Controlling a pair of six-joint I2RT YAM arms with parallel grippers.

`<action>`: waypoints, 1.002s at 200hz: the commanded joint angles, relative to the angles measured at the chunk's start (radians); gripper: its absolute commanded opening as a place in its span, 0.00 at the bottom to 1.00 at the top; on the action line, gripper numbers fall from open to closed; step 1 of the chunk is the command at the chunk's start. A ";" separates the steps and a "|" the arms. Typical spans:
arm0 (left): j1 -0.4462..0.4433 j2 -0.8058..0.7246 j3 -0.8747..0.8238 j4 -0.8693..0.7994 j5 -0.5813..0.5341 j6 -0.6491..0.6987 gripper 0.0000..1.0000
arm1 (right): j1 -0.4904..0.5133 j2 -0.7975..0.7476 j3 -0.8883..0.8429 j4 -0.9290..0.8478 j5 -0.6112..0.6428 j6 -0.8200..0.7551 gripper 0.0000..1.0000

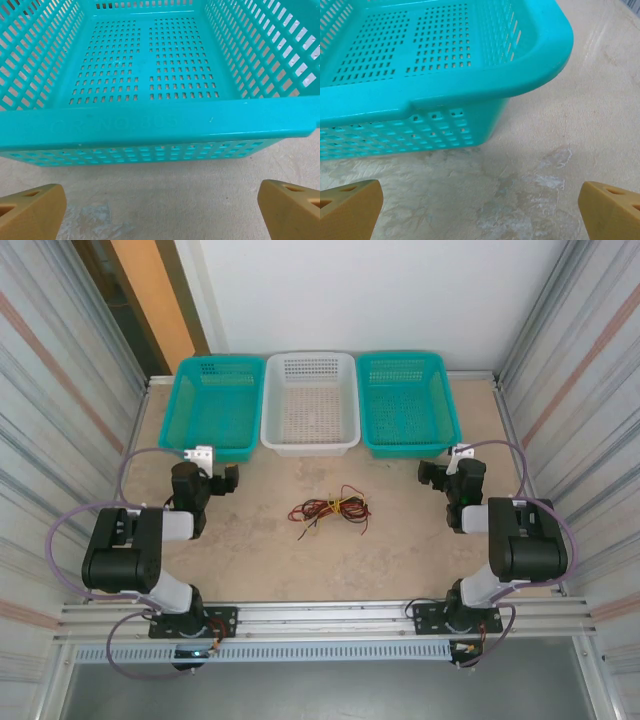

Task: Untangle the cables

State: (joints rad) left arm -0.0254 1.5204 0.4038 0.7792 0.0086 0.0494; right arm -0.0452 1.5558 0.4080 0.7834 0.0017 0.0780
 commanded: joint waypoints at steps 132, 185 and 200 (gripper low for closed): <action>0.010 -0.020 0.017 -0.016 0.011 0.008 0.99 | 0.004 -0.019 0.000 0.023 0.004 0.008 0.99; 0.010 -0.131 0.131 -0.292 -0.076 -0.015 0.99 | 0.056 -0.177 0.286 -0.596 0.253 0.155 0.99; -0.019 -0.233 0.143 -0.344 -0.163 -0.024 0.98 | 0.123 -0.280 0.270 -0.638 0.379 0.168 0.99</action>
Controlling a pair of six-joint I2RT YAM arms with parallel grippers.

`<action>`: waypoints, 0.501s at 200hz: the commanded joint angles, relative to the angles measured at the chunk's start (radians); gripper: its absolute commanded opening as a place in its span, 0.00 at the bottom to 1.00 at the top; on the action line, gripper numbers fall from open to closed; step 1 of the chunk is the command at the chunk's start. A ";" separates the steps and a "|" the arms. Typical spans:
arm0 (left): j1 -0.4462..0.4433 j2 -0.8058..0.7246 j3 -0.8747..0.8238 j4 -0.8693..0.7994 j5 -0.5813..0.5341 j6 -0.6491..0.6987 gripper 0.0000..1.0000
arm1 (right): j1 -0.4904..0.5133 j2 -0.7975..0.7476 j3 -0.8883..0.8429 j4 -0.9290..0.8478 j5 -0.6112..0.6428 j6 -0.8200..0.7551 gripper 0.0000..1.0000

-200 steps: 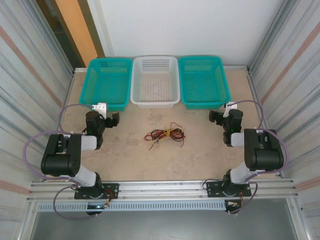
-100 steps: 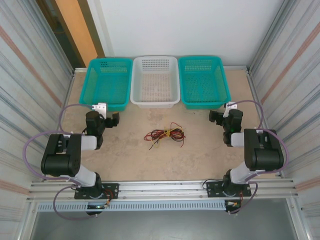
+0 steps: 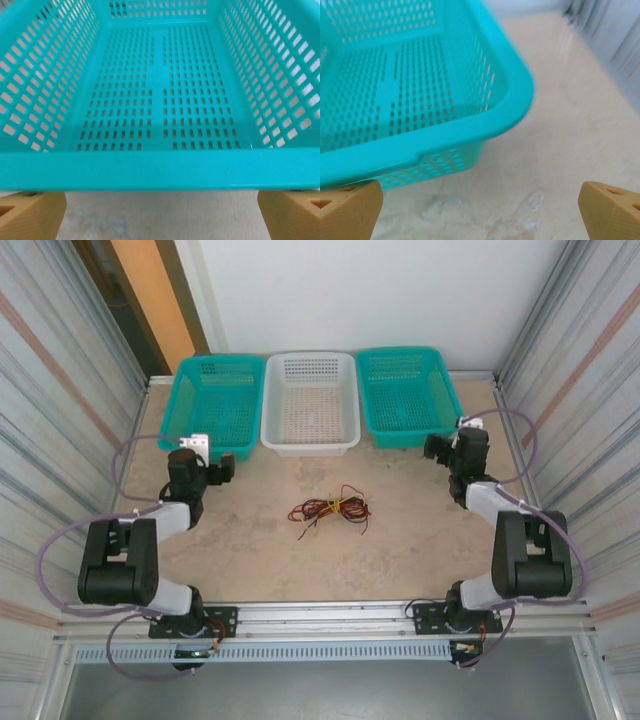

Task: Untangle the cables

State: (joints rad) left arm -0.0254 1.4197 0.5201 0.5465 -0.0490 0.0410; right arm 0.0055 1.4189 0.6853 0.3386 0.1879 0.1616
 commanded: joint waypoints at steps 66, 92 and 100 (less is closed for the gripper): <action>-0.428 -0.341 0.281 -0.664 -0.137 -0.256 0.93 | 0.141 -0.479 0.145 -0.894 0.143 0.474 1.00; -0.643 -0.301 0.284 -0.711 -0.099 -0.232 0.96 | 0.388 -0.356 0.298 -1.110 0.135 0.474 0.99; -0.678 -0.293 0.280 -0.714 -0.078 -0.240 0.95 | 0.463 -0.309 0.338 -1.150 0.117 0.485 0.99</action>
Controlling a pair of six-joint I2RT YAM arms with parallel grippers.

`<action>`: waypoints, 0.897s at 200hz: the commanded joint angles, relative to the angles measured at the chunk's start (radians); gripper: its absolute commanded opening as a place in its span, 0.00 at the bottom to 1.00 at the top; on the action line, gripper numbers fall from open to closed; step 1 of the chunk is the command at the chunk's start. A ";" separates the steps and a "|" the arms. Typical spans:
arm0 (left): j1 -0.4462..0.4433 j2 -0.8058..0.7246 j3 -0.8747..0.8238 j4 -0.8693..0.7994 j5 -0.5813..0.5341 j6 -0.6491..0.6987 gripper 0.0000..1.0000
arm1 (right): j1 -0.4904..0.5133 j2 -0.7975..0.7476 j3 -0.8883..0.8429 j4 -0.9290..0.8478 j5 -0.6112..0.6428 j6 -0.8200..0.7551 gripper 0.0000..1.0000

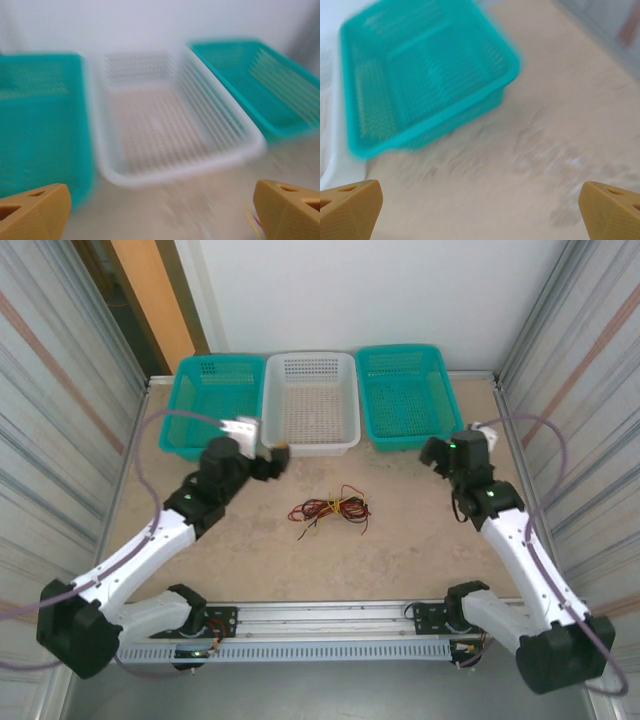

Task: Untangle the cables

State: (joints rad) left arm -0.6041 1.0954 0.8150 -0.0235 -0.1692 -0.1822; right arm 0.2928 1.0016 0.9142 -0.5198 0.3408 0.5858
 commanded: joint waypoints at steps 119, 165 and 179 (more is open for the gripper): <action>-0.092 0.041 -0.067 -0.272 0.054 -0.117 0.84 | 0.587 0.552 0.362 -0.183 -0.246 0.085 0.55; -0.085 0.044 -0.070 -0.243 0.048 -0.126 0.86 | 0.586 0.651 0.465 -0.216 -0.203 0.051 0.24; -0.082 0.052 -0.071 -0.240 0.054 -0.130 0.86 | 0.588 0.670 0.477 -0.232 -0.193 0.050 0.16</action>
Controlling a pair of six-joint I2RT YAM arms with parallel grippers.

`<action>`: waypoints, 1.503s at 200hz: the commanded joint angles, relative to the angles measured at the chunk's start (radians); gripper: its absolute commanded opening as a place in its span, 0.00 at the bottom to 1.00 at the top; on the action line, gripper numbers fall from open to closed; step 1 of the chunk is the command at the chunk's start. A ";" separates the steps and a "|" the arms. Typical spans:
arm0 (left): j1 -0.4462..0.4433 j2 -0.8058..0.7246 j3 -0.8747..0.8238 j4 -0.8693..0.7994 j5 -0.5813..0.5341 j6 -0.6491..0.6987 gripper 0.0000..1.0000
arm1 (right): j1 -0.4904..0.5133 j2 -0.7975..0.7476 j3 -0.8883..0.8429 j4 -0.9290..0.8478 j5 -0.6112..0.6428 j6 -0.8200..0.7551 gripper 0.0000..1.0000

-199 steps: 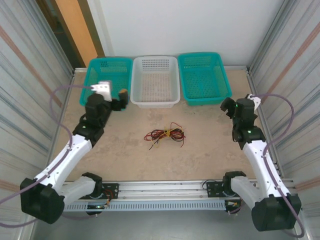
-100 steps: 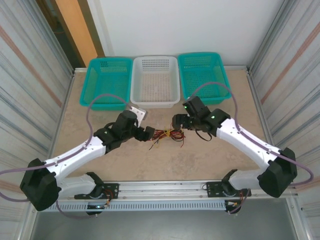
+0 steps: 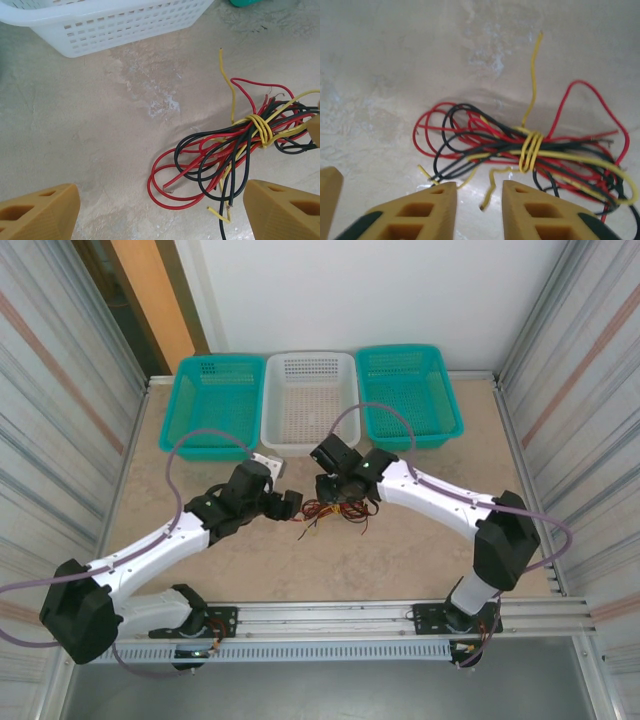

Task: Untangle the cables

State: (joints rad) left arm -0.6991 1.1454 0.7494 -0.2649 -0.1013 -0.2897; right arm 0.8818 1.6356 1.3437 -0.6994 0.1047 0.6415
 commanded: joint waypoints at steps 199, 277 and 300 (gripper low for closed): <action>0.053 0.115 0.046 0.076 0.102 -0.009 0.92 | 0.022 0.040 0.063 -0.109 0.128 -0.049 0.00; 0.053 0.099 -0.004 0.310 0.388 0.003 0.99 | -0.009 -0.142 0.100 -0.091 0.080 -0.278 0.00; 0.053 0.117 0.012 0.316 0.387 -0.007 0.99 | -0.024 -0.176 0.132 -0.108 0.073 -0.298 0.00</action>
State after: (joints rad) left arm -0.6487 1.2663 0.7528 -0.0036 0.2302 -0.3038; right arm 0.8745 1.5257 1.4151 -0.7929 0.1825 0.4225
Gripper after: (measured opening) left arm 0.987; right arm 0.049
